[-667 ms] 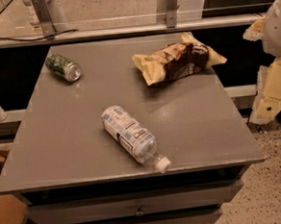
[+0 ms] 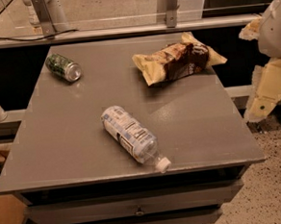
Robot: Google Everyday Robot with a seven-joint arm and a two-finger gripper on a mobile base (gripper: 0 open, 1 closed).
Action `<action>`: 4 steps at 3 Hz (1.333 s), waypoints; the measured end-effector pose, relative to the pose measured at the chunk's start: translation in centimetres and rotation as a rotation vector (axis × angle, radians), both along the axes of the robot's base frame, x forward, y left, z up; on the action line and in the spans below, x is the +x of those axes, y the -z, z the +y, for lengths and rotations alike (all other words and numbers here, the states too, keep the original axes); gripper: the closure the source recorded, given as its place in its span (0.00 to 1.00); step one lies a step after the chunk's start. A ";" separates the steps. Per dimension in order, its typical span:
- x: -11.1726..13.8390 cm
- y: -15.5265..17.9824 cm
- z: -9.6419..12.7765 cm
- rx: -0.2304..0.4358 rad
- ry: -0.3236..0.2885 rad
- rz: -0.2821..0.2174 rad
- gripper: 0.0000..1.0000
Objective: Move brown chip bag near green can
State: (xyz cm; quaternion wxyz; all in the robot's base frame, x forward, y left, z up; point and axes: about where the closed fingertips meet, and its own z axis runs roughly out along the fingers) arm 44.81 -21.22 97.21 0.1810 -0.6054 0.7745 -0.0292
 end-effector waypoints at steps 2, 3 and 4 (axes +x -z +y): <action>6.1 2.7 0.9 0.069 0.007 -0.133 0.00; 10.7 3.2 2.2 0.107 -0.003 -0.206 0.00; 15.0 3.8 3.7 0.116 -0.026 -0.258 0.00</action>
Offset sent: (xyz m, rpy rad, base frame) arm 0.1157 0.0164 -0.0427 0.1157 -0.2319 -0.0045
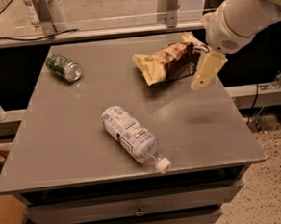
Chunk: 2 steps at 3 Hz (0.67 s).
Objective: Move brown chip bag near green can
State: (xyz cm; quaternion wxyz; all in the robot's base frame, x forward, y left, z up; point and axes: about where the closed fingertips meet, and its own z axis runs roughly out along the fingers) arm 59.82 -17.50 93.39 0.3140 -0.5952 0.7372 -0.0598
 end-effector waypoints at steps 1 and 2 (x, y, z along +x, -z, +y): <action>4.0 1.5 1.4 -0.003 -0.022 -0.019 0.00; 7.5 3.5 2.4 -0.014 -0.028 0.000 0.00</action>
Offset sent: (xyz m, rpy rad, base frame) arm 0.1187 0.0335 -0.0572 -0.0257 0.0198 0.0317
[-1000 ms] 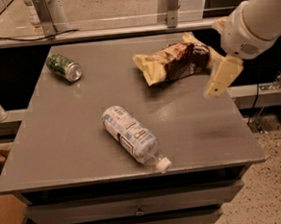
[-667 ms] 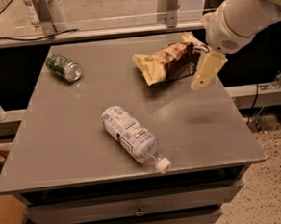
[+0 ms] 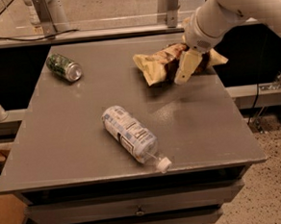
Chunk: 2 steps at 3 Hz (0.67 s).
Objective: Move brown chip bag near green can
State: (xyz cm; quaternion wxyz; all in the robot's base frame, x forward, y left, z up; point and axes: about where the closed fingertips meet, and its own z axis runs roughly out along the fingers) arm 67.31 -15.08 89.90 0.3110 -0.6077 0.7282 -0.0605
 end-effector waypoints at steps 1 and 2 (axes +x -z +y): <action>2.5 1.2 1.2 -0.010 -0.001 0.022 0.00; 3.6 1.5 1.9 -0.021 -0.005 0.033 0.18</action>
Offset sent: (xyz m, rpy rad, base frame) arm 0.0495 0.0249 -0.0143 -0.0338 0.0387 0.0043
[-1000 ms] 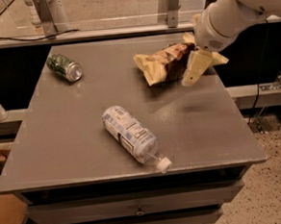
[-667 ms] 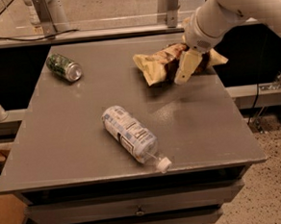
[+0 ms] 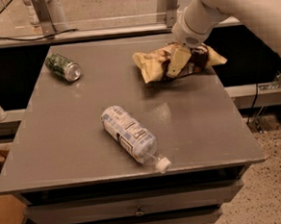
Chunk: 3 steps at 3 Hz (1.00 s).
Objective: Move brown chip bag near green can
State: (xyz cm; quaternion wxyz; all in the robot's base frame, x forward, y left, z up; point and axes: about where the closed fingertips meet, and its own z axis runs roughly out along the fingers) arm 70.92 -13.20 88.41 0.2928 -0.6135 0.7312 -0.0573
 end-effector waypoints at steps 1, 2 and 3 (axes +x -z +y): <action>0.5 -0.4 0.4 -0.010 -0.009 -0.005 0.42; 0.4 -0.6 0.8 -0.021 -0.016 -0.001 0.65; -0.1 -1.0 2.0 -0.024 -0.042 -0.003 0.88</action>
Offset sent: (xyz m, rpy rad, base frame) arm 0.0034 0.0094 0.0130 -0.0339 -0.0042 0.0191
